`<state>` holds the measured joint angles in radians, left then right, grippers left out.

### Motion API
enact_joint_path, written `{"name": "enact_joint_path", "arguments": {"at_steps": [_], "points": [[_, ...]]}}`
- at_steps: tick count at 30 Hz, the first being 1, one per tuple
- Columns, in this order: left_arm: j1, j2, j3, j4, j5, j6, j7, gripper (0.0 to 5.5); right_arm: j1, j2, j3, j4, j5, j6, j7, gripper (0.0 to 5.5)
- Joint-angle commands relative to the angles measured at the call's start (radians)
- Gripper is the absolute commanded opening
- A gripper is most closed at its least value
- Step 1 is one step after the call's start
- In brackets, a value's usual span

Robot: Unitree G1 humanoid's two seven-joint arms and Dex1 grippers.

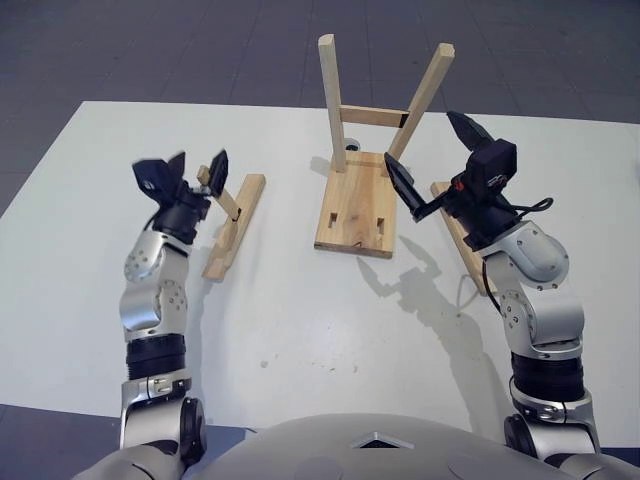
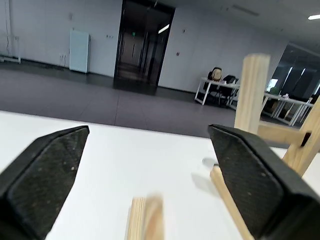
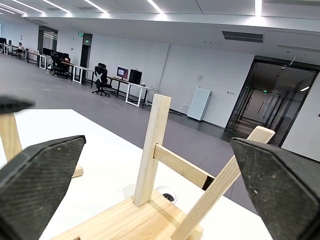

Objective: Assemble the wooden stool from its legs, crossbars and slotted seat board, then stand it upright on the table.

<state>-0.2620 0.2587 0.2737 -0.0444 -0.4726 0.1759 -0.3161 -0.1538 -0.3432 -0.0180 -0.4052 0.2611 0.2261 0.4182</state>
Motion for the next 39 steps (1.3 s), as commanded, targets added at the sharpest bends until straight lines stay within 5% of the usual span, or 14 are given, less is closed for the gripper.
{"name": "enact_joint_path", "arguments": {"at_steps": [1, 10, 24, 39], "points": [[-0.105, 0.038, 0.027, -0.083, -0.06, 0.074, 0.021, 5.09, 0.0, 0.005, -0.002, 0.019, -0.01, -0.009, -0.006, 5.4], [-0.257, 0.065, 0.012, 0.111, -0.043, 0.064, -0.042, 5.38, -0.004, 0.015, 0.002, 0.024, -0.016, -0.013, -0.014, 5.4], [-0.174, 0.017, -0.017, 0.279, 0.059, -0.057, -0.06, 5.38, 0.011, 0.014, -0.002, 0.012, -0.02, -0.01, -0.025, 5.4], [-0.214, 0.019, 0.04, 0.201, 0.005, -0.05, -0.027, 5.38, -0.004, 0.015, 0.003, 0.023, -0.014, -0.008, -0.009, 5.4]]}}
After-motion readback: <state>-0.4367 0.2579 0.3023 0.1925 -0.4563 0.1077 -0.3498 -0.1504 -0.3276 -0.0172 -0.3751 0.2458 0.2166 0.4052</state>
